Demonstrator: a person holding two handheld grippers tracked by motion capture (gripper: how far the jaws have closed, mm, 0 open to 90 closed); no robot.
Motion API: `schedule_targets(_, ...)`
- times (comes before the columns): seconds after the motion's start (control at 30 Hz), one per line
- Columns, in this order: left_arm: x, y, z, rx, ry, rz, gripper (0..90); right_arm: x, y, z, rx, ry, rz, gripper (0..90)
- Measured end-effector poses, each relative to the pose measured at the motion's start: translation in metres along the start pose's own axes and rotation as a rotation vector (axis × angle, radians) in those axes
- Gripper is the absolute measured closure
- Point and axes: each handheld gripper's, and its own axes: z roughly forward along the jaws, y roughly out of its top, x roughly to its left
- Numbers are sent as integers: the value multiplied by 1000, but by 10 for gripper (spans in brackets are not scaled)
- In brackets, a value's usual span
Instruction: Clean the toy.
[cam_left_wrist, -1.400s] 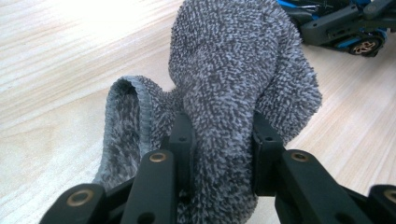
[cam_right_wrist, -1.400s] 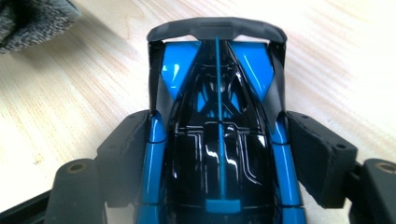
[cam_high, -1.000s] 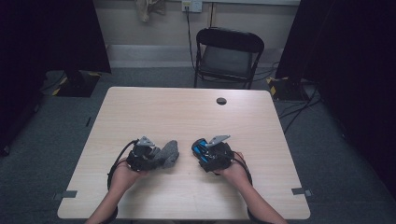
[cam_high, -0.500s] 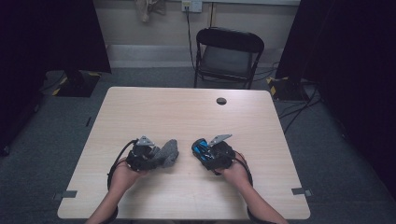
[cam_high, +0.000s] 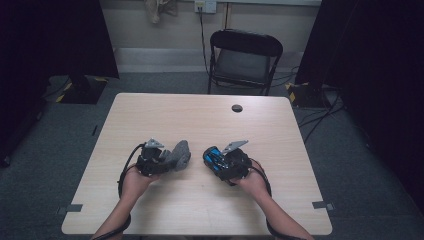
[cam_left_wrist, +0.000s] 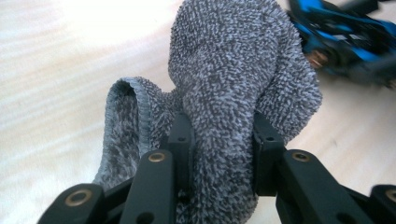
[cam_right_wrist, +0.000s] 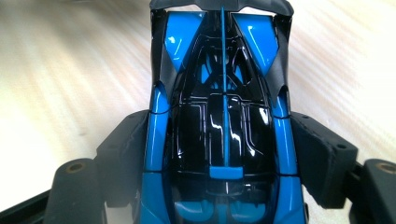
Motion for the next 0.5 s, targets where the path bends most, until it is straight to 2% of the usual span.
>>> schedule_targets(0.1,3,7,8,-26,25,-52,676,5,6,-8,-14,14,-21,264)
schedule_targets(0.2,5,17,14,-40,65,-100,677,7,10,-13,-37,41,-12,264)
schedule_targets(0.33,2,31,19,-61,25,-133,678,16,16,-15,-44,47,-39,263)
schedule_targets(0.43,-7,37,23,-52,7,-111,678,20,21,-14,-56,57,-41,263)
schedule_targets(0.47,-10,38,24,-65,-15,-117,679,21,22,-13,-57,50,-49,263)
schedule_targets(0.5,-12,39,24,-61,-24,-113,680,21,23,-12,-56,62,-46,263)
